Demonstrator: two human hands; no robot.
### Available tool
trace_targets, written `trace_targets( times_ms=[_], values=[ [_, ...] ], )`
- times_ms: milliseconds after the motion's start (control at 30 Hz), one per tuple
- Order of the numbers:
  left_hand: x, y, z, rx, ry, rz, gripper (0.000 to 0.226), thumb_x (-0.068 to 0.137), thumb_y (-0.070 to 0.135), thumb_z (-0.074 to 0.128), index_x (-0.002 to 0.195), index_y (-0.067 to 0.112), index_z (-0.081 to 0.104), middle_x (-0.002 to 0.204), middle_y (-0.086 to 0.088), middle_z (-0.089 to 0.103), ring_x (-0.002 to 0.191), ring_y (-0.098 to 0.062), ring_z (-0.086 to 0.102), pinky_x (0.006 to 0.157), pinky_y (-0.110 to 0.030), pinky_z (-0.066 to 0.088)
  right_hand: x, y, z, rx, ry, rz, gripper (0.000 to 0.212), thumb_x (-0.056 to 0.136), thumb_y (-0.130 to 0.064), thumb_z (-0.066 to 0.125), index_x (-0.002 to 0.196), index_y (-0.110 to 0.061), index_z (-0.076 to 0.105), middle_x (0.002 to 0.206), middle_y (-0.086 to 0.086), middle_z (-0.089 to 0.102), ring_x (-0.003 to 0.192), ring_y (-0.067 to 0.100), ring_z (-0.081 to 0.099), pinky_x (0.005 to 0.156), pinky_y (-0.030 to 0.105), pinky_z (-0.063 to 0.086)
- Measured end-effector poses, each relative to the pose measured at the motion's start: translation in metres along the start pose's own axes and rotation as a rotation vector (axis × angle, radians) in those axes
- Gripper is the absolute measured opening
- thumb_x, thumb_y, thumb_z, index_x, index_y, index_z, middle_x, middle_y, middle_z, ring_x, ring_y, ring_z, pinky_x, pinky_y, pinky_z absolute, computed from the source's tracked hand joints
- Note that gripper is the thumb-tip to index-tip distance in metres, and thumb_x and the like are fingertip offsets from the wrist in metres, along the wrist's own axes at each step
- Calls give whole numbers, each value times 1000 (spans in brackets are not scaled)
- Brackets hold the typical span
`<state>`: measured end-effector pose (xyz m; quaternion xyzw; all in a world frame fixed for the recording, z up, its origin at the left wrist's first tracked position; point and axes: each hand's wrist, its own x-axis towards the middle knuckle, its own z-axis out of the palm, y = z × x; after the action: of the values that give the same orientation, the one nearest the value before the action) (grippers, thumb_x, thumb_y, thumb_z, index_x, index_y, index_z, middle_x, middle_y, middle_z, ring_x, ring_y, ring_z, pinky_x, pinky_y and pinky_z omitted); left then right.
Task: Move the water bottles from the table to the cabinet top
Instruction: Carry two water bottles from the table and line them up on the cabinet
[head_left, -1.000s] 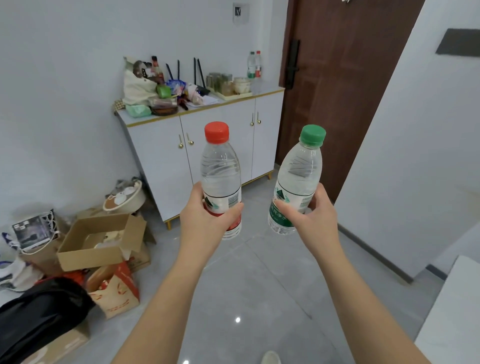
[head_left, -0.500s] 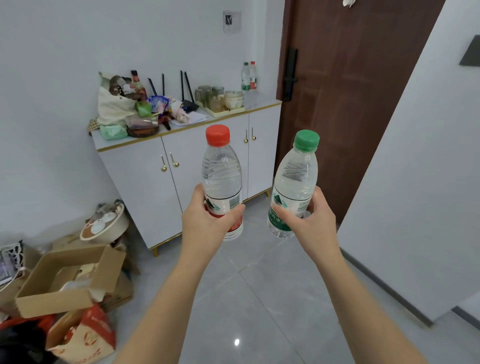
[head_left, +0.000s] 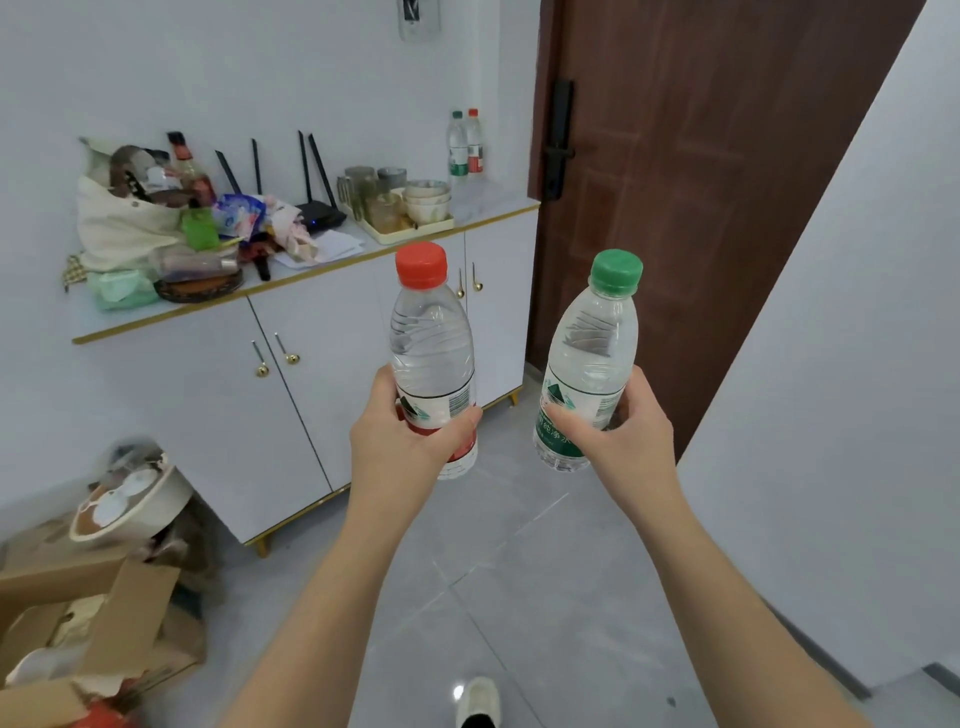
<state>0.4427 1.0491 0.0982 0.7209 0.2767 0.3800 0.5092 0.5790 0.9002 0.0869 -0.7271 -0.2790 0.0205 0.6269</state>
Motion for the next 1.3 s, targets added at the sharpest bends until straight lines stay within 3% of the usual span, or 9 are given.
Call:
trace_targets(
  times_ms=[400, 833, 1033, 1300],
  values=[
    [185, -39, 91, -55, -80, 2, 52, 67, 17, 86, 99, 40, 54, 90, 33, 66, 84, 9, 64, 67, -4, 45, 180, 58, 34, -7, 58, 47, 51, 73, -19, 85, 117, -26, 60, 103, -18, 70, 95, -3, 65, 77, 12, 53],
    [307, -73, 190, -44, -102, -31, 54, 66, 20, 86, 102, 44, 53, 97, 26, 66, 89, 8, 63, 70, -4, 47, 323, 125, 34, -22, 64, 77, 49, 73, -19, 84, 114, -30, 58, 97, -27, 67, 93, -10, 63, 72, 7, 49],
    [370, -88, 257, -38, -50, -49, 59, 67, 21, 86, 112, 40, 53, 99, 26, 66, 91, 9, 63, 72, -6, 50, 418, 171, 24, -20, -2, 74, 51, 73, -23, 84, 115, -34, 56, 96, -34, 65, 95, -11, 62, 72, 7, 50],
    [454, -89, 325, -13, 84, -48, 54, 68, 20, 88, 100, 43, 50, 95, 25, 65, 85, 9, 63, 66, -6, 48, 540, 206, 19, 3, -104, 50, 56, 73, -23, 85, 121, -30, 56, 97, -36, 64, 96, -11, 62, 76, 13, 52]
  ],
)
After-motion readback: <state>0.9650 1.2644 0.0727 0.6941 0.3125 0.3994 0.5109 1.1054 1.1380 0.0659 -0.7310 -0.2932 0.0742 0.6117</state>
